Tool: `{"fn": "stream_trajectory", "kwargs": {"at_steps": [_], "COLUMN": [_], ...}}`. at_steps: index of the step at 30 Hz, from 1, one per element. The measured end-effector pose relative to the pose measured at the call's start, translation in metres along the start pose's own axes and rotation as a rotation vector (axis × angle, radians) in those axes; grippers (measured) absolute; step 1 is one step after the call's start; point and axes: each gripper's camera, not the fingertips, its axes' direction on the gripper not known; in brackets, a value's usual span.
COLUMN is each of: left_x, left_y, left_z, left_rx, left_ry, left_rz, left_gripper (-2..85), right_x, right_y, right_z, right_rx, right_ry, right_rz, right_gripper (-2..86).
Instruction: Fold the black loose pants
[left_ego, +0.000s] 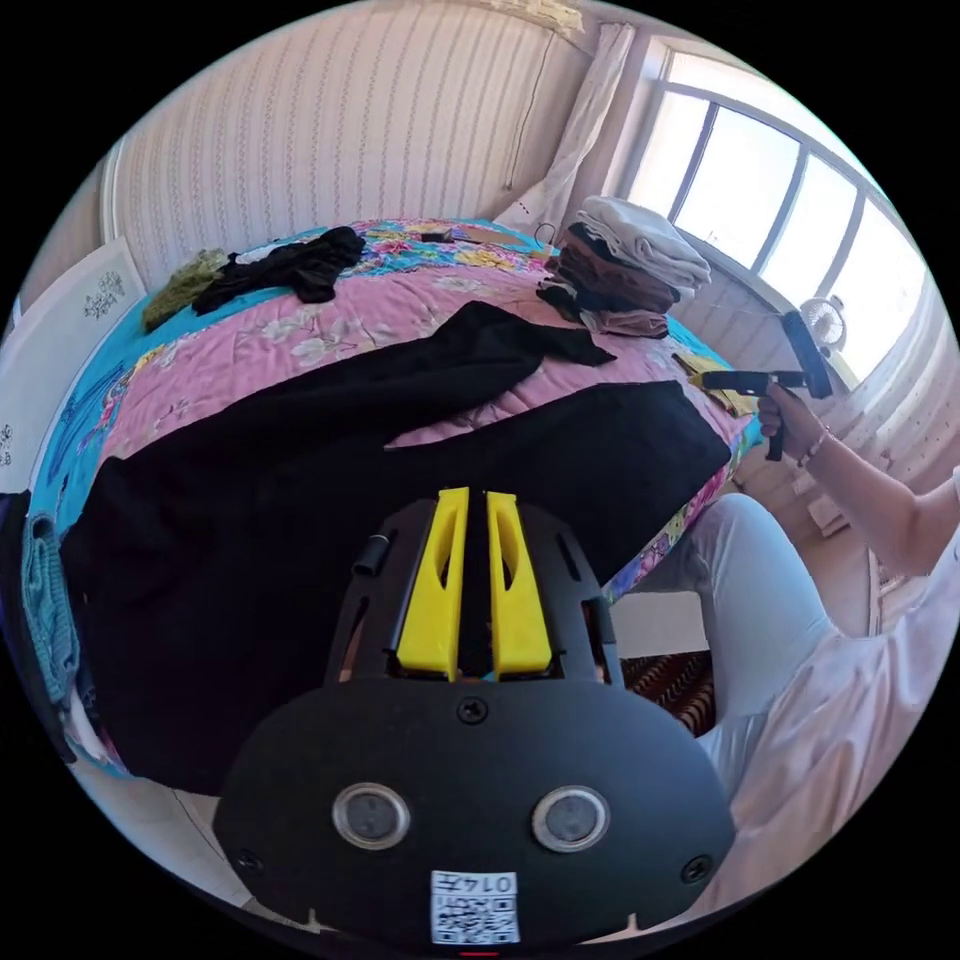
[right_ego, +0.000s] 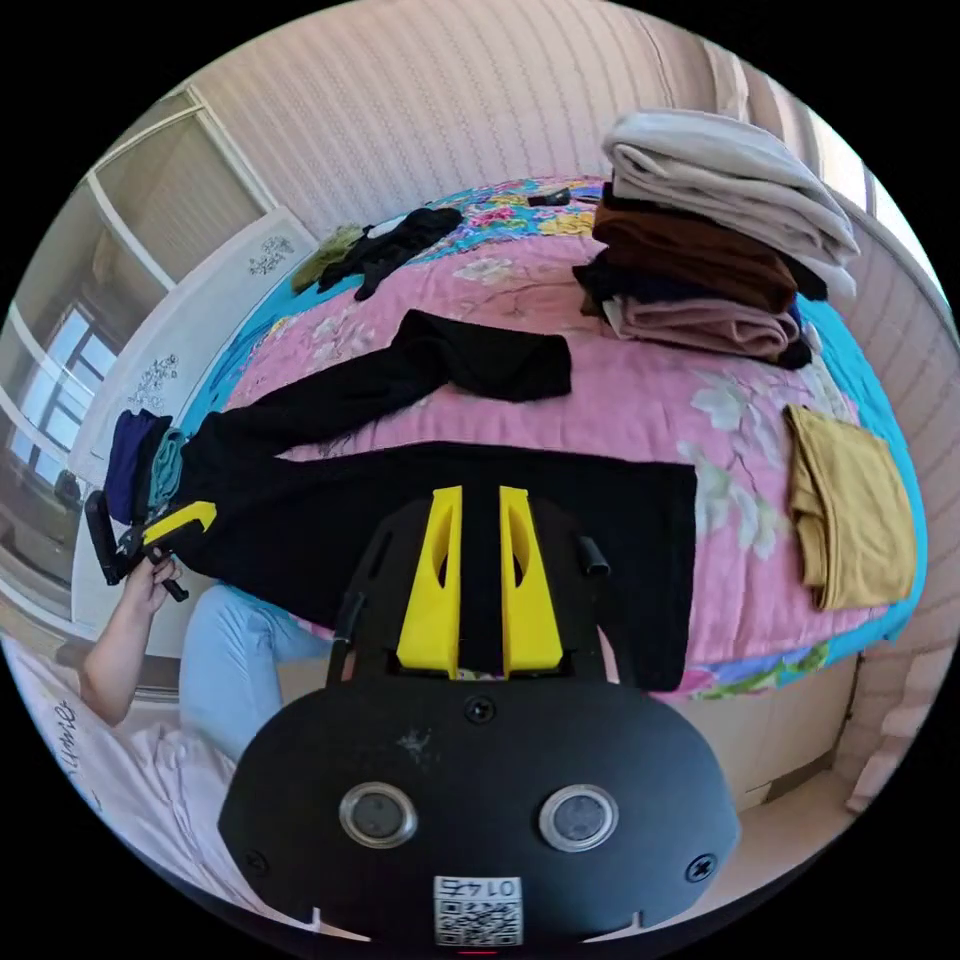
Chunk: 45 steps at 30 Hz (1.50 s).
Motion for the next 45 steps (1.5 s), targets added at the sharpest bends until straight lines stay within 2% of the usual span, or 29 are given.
{"fn": "stream_trajectory", "kwargs": {"at_steps": [2,7,12,16,22,31,34,37,40,43,45], "left_x": [0.002,0.0,-0.007,-0.021,-0.037,-0.027,-0.029,-0.032,-0.044,-0.053,-0.054], "left_y": [-0.021,-0.064,-0.095,-0.11,-0.115,-0.127,-0.129,-0.131,-0.134,-0.135,-0.135], "left_z": [0.007,0.033,0.071,0.115,0.114,0.057,0.037,0.04,0.05,0.047,0.044], "left_rx": [0.015,-0.005,-0.057,-0.201,-0.218,-0.099,-0.065,-0.12,-0.154,-0.142,-0.147], "left_ry": [0.012,-0.039,-0.06,-0.055,0.028,0.066,0.15,0.177,0.196,0.241,0.224], "left_rz": [0.054,0.092,0.124,0.085,0.062,0.239,0.279,0.333,0.253,0.193,0.204], "left_gripper": [4.7,5.3,5.6,5.9,-0.2,-1.0,-1.0,-1.0,-1.0,-1.0,-1.0], "right_x": [-0.016,-0.033,-0.01,0.014,0.022,0.042,0.034,0.026,0.028,0.038,0.049], "right_y": [-0.042,-0.111,-0.152,-0.159,-0.153,-0.167,-0.185,-0.206,-0.215,-0.202,-0.182], "right_z": [0.023,0.083,0.131,0.167,0.118,0.003,-0.004,0.021,0.064,0.087,0.087], "right_rx": [0.002,-0.048,-0.077,-0.14,0.057,0.35,0.343,0.272,0.18,0.108,0.133], "right_ry": [-0.056,-0.008,0.095,0.016,-0.101,-0.179,-0.071,0.091,0.206,0.15,0.099], "right_rz": [-0.018,-0.043,0.116,0.245,0.159,0.098,0.061,0.022,0.012,0.022,0.046], "right_gripper": [7.7,9.7,9.5,5.6,1.0,0.6,1.2,2.6,6.6,8.2,8.3]}}
